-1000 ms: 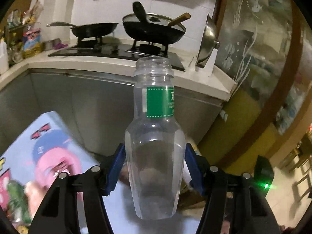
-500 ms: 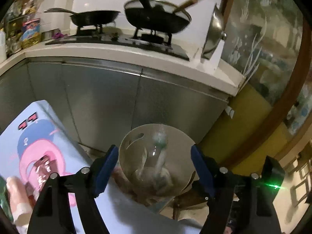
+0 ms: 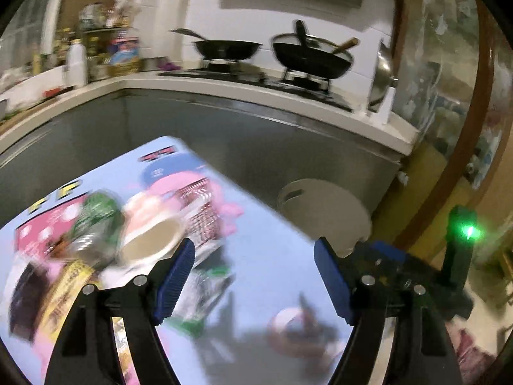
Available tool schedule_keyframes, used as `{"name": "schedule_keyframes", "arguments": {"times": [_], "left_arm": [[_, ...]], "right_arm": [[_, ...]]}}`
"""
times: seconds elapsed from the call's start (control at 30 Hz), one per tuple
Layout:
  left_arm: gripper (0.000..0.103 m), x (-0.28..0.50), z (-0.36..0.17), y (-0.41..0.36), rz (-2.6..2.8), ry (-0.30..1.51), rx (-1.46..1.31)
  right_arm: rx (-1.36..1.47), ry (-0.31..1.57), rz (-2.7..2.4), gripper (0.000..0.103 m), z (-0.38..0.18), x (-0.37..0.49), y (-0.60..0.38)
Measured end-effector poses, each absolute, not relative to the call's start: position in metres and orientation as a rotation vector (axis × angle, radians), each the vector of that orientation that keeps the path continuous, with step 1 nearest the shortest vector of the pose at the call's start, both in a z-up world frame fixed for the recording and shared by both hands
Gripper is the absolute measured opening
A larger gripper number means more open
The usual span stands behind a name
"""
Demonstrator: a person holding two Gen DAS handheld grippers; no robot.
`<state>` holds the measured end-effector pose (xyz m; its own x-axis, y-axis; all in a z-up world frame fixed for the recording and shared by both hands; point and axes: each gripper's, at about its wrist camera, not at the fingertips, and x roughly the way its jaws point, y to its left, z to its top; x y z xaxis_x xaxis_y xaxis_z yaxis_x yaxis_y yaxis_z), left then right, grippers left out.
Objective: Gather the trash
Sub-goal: 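Return both open tools over the remaining trash on the table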
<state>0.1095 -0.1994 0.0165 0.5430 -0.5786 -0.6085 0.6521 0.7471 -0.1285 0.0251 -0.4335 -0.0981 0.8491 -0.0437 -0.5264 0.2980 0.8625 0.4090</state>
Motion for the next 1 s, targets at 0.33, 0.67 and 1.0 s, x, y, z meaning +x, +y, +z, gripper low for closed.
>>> {"name": "schedule_keyframes", "arguments": {"times": [0.33,0.67,1.0], "left_arm": [[0.078,0.100,-0.002,-0.078,-0.562,0.701,0.044],[0.080,0.096,-0.017,-0.003,-0.481,0.709,-0.066],[0.081,0.080,-0.024,0.023,-0.496,0.700,-0.112]], "right_arm": [[0.479,0.615,-0.058,0.074,-0.088,0.043,-0.338],[0.367,0.660,0.025,0.074,-0.064,0.054,-0.254],[0.304,0.665,0.021,0.074,-0.049,0.035,-0.224]]}}
